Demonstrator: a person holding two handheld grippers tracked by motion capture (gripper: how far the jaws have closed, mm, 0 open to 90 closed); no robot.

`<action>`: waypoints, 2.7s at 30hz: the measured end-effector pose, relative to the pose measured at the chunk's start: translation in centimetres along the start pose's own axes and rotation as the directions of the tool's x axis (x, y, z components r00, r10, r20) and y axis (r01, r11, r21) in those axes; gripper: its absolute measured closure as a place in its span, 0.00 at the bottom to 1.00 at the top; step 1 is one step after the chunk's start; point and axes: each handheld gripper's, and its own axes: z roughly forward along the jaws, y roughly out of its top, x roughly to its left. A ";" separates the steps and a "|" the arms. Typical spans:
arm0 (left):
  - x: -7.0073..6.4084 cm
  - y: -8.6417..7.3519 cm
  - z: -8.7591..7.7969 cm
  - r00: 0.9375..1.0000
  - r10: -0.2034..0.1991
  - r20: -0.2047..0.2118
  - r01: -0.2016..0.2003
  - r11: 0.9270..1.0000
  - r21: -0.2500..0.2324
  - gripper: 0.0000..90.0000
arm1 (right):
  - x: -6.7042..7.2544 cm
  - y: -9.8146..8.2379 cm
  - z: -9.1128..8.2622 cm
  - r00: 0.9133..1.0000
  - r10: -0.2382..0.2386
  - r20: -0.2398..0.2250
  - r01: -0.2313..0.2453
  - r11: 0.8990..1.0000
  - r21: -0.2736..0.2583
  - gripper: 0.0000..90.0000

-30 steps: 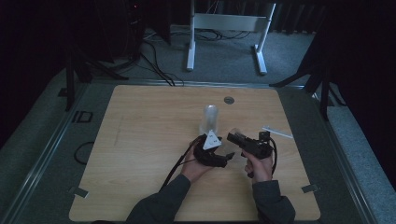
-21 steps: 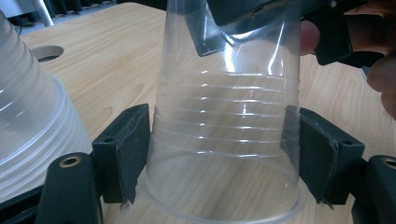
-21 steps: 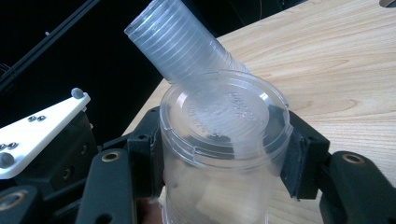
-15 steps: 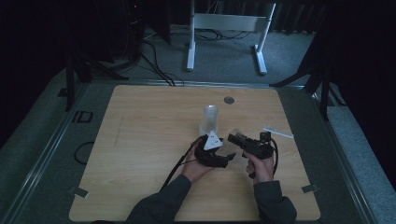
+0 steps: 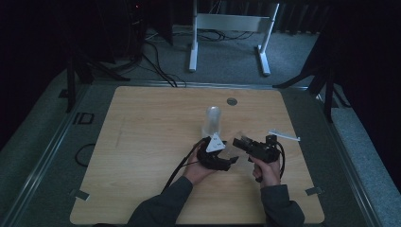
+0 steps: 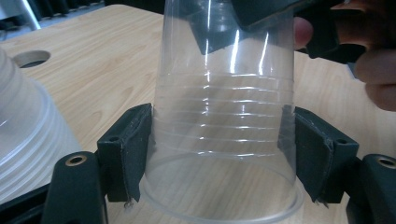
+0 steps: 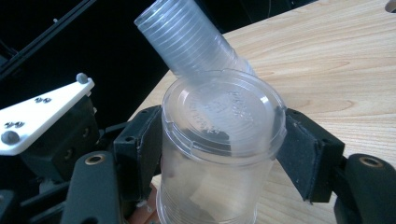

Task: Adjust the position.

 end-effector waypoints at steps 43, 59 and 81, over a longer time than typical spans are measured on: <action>1.4 0.4 -1.4 0.996 0.042 0.077 -0.046 0.998 0.046 0.31 | -0.8 1.0 -3.9 0.956 -0.290 0.051 0.272 0.936 0.223 0.40; 1.5 0.7 -1.5 0.994 0.072 0.086 -0.078 0.995 0.067 0.31 | 0.4 2.3 -3.9 0.865 -0.496 0.070 0.428 0.805 0.411 0.42; 1.5 0.8 -1.4 0.984 0.105 0.145 -0.123 0.985 0.120 0.31 | 2.4 4.1 -3.3 0.730 -0.683 -0.025 0.568 0.587 0.577 0.46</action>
